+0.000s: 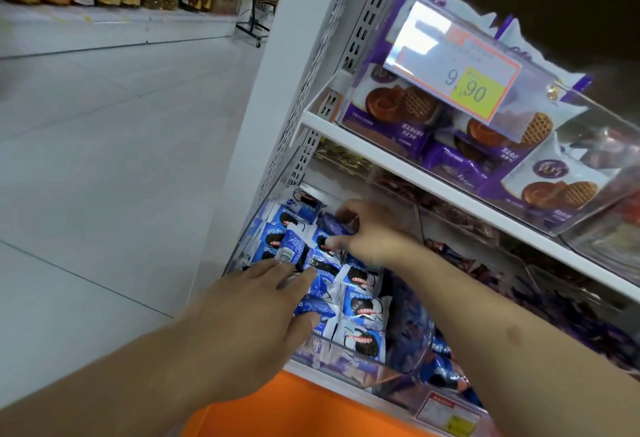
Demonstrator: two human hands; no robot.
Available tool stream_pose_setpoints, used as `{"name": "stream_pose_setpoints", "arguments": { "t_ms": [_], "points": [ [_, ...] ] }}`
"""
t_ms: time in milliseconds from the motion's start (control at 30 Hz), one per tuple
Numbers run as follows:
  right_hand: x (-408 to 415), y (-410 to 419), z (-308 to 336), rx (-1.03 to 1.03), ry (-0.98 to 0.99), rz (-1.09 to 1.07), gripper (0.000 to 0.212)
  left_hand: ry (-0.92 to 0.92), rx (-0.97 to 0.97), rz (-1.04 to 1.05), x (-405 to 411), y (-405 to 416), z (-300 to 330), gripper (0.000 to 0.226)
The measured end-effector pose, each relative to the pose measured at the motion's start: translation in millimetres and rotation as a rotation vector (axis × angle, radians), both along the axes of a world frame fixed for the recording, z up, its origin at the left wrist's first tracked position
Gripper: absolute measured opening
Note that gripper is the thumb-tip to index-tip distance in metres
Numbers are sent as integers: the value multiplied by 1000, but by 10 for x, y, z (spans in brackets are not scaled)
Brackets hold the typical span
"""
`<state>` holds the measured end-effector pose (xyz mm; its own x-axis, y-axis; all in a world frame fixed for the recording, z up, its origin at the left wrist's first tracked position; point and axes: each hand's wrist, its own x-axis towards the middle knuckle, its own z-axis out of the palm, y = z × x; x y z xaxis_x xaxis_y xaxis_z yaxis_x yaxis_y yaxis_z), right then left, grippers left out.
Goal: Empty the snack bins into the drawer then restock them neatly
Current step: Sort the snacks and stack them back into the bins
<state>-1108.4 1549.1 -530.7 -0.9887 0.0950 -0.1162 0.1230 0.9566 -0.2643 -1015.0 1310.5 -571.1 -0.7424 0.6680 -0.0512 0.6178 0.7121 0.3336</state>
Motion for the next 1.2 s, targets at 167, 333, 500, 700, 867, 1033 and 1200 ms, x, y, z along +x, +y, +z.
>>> {"name": "stream_pose_setpoints", "arguments": {
  "t_ms": [167, 333, 500, 700, 867, 1033, 1200],
  "points": [
    [-20, 94, -10, -101, 6, -25, 16, 12, 3, 3, 13, 0, 5, 99],
    [-95, 49, -57, -79, 51, -17, 25, 11, 14, 5, 11, 11, 10, 98],
    [-179, -24, -111, 104, 124, 3, 27, 35, 29, 12, 8, 17, -2, 98],
    [-84, -175, 69, -123, 84, 68, 3, 26, 8, 3, 0, 8, -5, 94],
    [46, -347, -7, -244, -126, 305, 27, 27, 6, 2, -2, 5, -26, 92],
    [73, -135, 101, -203, -27, 228, 19, 20, -10, -24, 14, -1, -13, 92],
    [213, 214, 209, -113, 157, 91, 15, 9, -25, -17, 2, 11, -28, 94]
  ]
}}
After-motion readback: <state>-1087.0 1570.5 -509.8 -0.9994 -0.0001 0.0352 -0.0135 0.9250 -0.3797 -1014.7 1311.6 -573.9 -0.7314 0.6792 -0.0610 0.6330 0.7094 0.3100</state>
